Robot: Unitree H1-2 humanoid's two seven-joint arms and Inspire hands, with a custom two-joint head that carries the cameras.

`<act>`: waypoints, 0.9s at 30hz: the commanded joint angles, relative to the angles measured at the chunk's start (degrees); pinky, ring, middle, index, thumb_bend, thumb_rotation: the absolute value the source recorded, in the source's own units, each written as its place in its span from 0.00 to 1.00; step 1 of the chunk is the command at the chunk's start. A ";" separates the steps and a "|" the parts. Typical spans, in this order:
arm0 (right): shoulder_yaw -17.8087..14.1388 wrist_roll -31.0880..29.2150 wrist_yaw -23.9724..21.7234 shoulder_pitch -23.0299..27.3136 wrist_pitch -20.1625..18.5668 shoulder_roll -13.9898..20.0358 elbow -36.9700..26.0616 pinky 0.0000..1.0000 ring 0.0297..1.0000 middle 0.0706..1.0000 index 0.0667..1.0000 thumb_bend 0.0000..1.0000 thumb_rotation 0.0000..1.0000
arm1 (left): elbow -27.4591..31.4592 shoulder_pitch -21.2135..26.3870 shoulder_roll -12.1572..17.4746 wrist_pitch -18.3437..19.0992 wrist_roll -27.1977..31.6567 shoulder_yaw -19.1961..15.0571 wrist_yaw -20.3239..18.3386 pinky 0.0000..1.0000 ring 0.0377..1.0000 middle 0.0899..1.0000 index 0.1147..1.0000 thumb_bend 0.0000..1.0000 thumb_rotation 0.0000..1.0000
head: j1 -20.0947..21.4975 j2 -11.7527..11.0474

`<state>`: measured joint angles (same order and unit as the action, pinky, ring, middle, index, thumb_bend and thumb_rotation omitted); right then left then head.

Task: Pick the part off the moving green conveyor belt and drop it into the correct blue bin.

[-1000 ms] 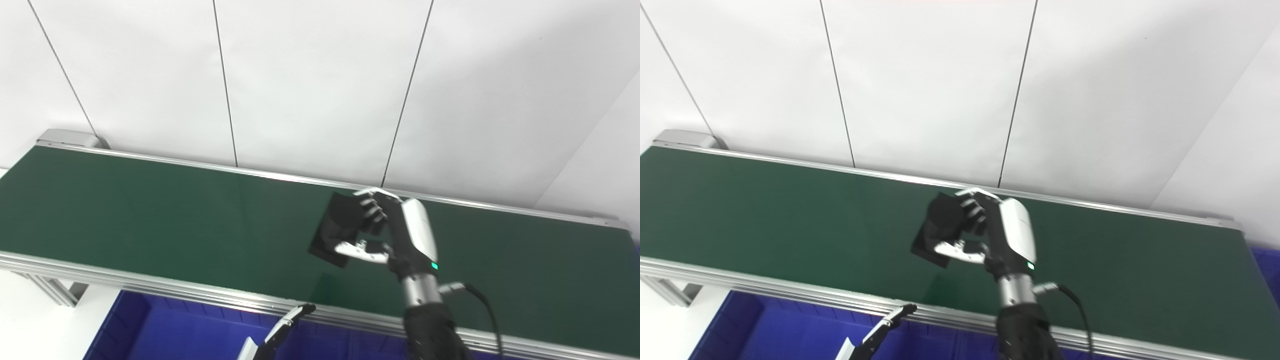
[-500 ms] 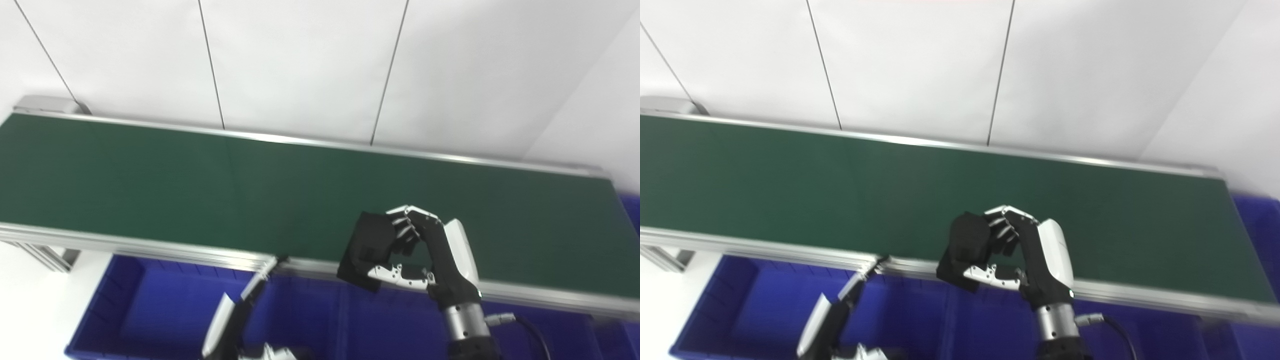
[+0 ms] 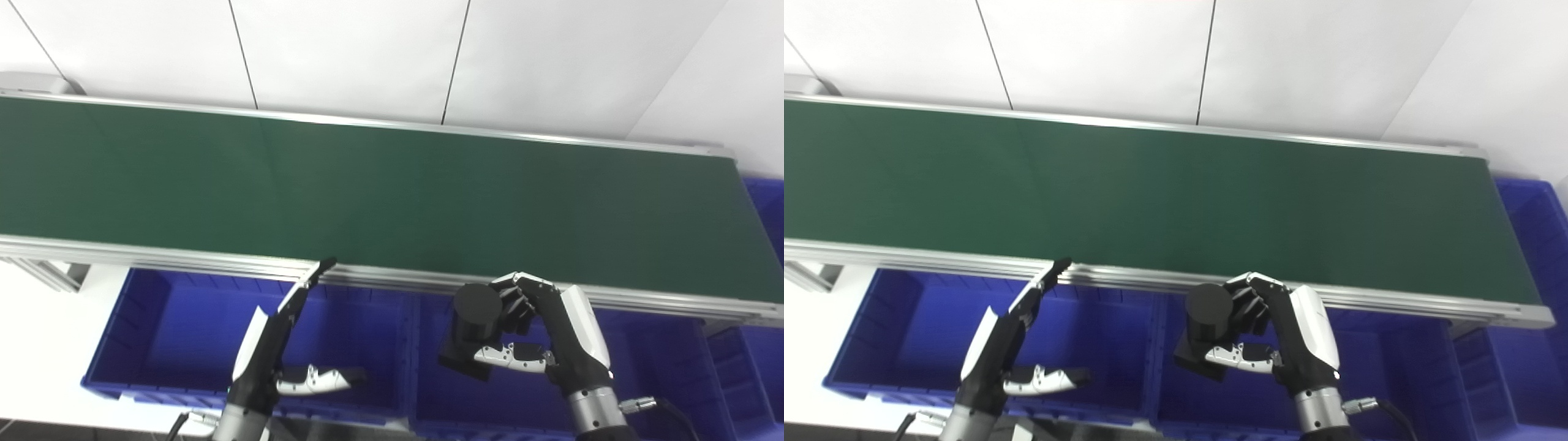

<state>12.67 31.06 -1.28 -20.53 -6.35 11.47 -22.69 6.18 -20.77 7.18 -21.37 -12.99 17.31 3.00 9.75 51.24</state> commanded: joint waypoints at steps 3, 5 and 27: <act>-0.24 2.10 0.32 0.34 0.62 0.34 1.98 0.26 0.31 0.36 0.50 0.51 0.00 | 2.41 0.24 -0.20 -0.07 1.35 -1.14 -1.63 0.94 0.94 0.92 0.88 0.90 0.40 | 0.51 -0.28; -0.36 3.23 1.02 0.51 0.88 0.32 3.75 0.26 0.31 0.36 0.50 0.51 0.00 | 2.44 0.28 -0.22 0.02 1.38 -1.58 -2.11 0.93 0.93 0.92 0.88 0.90 0.40 | 0.85 -0.46; 0.54 6.49 8.04 -0.89 1.45 -4.44 9.88 0.76 0.93 0.99 0.89 0.63 0.34 | 1.00 0.61 1.65 -0.86 2.89 -4.70 -6.59 0.97 0.97 0.94 0.90 0.93 0.44 | 5.55 -5.95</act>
<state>13.20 37.46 4.34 -21.03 -8.32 7.48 -11.44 6.32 -20.78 8.16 -20.92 -10.51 12.95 -3.04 14.77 45.62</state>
